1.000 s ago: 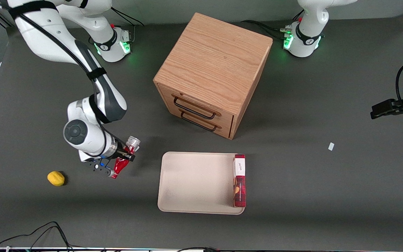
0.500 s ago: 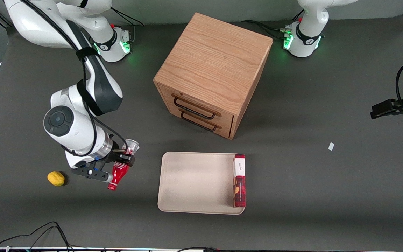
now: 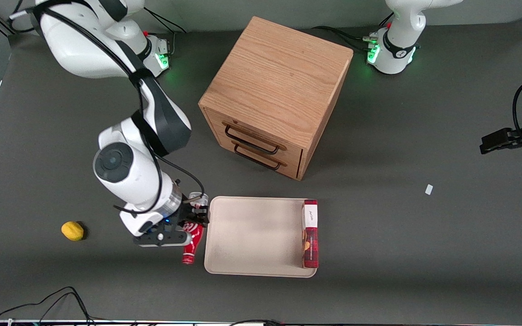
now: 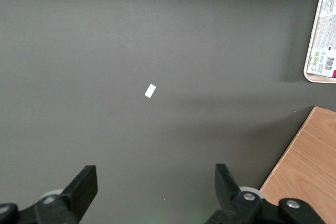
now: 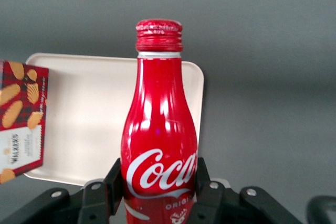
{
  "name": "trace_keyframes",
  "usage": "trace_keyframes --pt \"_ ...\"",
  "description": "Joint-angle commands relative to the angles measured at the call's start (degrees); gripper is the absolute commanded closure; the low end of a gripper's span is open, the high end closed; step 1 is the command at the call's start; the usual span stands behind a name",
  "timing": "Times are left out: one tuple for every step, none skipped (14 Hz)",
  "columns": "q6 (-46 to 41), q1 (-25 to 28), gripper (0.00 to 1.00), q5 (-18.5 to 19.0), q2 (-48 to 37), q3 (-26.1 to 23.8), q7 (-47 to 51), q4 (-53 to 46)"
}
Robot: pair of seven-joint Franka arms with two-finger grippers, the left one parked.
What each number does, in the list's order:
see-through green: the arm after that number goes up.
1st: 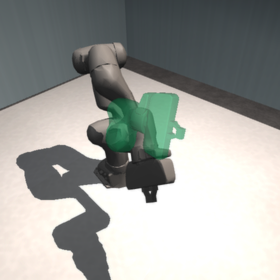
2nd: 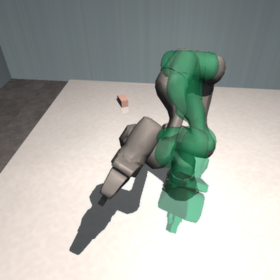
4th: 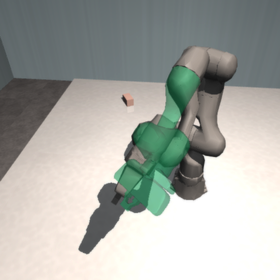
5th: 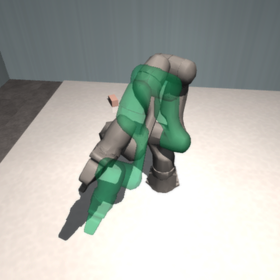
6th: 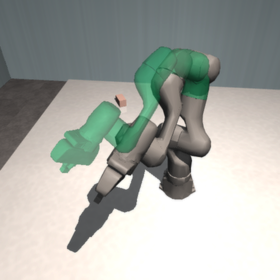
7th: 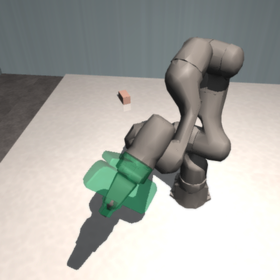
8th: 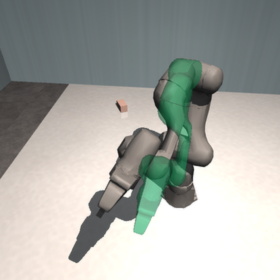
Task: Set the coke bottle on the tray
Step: 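Lift the bottle and carry it over the cream tray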
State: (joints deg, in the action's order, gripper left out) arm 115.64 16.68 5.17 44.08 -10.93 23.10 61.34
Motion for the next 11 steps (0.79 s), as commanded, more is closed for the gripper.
trace_keyframes --pt "4.1 0.3 1.0 0.7 7.3 -0.9 -5.2 -5.3" --pt "5.7 0.2 1.0 0.7 9.2 -1.6 -5.2 -5.6" --pt "7.1 0.1 1.0 0.6 10.8 -1.9 -5.2 -5.8" --pt "8.1 0.2 1.0 0.6 12.0 -1.9 -4.9 -5.8" --pt "9.5 0.2 1.0 0.0 13.5 -1.9 -4.5 -5.7" --pt "14.2 0.1 1.0 -4.3 18.3 -1.9 -4.5 -5.6" --pt "16.3 0.1 1.0 -4.6 19.5 -2.0 -4.4 -5.6" --pt "18.0 0.2 1.0 -5.4 20.3 -1.9 -4.4 -5.6" --pt "19.0 0.2 1.0 -5.8 20.9 -1.9 -4.4 -5.5" --pt "19.0 0.2 1.0 -5.7 20.9 -1.9 -4.5 -5.5" --pt "19.1 0.1 1.0 -5.7 21.0 -1.8 -4.5 -5.4"
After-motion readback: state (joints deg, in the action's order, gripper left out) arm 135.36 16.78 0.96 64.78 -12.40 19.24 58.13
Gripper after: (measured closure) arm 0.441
